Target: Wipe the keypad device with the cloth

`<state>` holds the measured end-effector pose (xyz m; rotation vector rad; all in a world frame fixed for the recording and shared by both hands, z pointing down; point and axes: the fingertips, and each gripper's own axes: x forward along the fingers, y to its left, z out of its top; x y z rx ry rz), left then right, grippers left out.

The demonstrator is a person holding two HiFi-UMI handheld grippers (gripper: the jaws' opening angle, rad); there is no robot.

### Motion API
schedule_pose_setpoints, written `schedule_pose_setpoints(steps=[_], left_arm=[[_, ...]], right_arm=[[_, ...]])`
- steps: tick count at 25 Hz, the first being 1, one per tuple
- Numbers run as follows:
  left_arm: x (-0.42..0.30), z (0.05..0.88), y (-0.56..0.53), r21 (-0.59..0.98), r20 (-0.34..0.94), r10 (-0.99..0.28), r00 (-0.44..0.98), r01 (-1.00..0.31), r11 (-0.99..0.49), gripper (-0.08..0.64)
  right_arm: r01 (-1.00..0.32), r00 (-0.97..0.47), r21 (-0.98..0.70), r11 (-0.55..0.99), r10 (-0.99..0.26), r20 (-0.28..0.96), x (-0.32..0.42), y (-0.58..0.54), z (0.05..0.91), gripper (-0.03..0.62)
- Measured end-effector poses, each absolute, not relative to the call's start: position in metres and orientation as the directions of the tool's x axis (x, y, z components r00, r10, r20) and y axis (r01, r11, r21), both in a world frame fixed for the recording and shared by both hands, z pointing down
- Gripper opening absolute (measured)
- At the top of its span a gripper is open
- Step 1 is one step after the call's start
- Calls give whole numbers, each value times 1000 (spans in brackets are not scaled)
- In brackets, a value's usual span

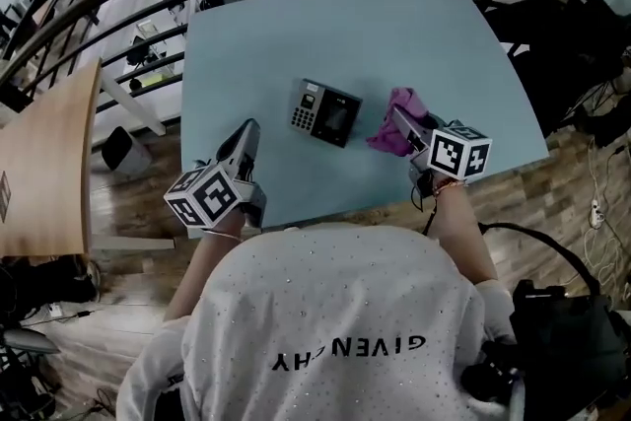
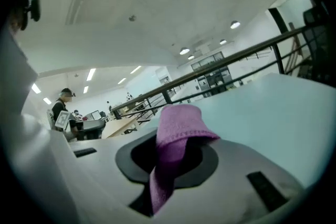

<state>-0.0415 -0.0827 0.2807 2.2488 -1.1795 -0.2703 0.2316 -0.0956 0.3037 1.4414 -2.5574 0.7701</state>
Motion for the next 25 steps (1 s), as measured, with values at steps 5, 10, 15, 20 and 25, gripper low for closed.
schedule_pose_setpoints(steps=[5,10,15,20,25], left_arm=[[0,249,-60,568,14,-780,625,-647,-509,0],[34,248,-35,546,15,-765,644,-646,-533,0],[48,256,-7,556,19,-789,614,-663,-502,0],[57,254,28,546,25,-806,591,-684,-484,0],[68,256,59,538,34,-815,579,-698,-473,0]], right_arm=[[-807,-583,-240,540,-793,177,221,-62,230,49],[-794,-602,-209,571,-785,142,231,-38,219,48],[-788,-613,-189,586,-774,157,250,-12,225,47],[-784,-620,-177,595,-767,166,261,17,227,47],[-775,-630,-196,600,-753,187,273,43,242,48]])
